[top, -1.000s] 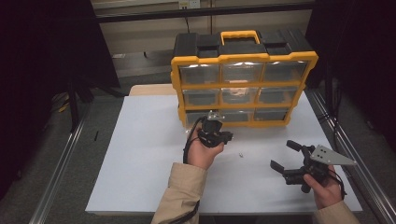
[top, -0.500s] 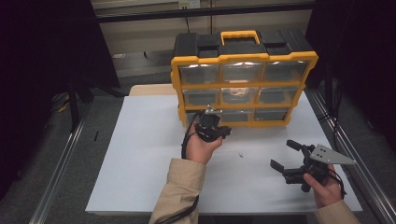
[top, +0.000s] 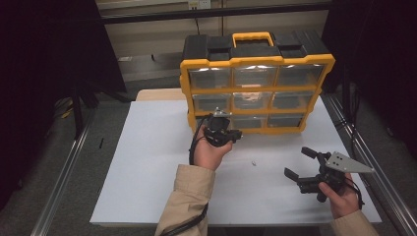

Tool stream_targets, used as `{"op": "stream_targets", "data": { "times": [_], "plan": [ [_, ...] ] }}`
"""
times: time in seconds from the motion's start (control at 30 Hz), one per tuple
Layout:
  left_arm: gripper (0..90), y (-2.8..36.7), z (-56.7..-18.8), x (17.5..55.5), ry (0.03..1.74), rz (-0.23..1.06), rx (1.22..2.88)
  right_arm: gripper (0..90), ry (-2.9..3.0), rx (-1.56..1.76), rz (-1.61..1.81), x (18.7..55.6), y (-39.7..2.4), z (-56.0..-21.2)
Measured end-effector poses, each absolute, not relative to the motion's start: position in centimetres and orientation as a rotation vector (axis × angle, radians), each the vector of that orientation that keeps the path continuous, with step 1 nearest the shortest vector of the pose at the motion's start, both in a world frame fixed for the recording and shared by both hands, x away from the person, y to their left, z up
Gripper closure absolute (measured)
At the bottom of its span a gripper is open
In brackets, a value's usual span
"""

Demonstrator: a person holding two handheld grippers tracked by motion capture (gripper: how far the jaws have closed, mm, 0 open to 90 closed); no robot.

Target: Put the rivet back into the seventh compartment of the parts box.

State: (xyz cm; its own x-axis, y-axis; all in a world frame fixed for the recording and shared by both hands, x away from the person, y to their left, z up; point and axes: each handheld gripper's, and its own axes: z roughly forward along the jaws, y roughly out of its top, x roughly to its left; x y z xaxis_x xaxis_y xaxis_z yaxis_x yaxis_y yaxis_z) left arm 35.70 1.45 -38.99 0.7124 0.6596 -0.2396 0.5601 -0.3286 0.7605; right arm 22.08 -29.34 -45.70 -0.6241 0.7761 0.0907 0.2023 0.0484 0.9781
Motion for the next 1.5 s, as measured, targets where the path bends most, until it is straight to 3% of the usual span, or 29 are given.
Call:
{"op": "stream_targets", "data": {
  "times": [1.5],
  "plan": [
    [83.3, 3.6, -37.2, 36.8, 0.990, 0.229, 1.969, 0.4, 1.862, 0.970, 1.567, 22.3, -29.2, -45.6]
  ]
}}
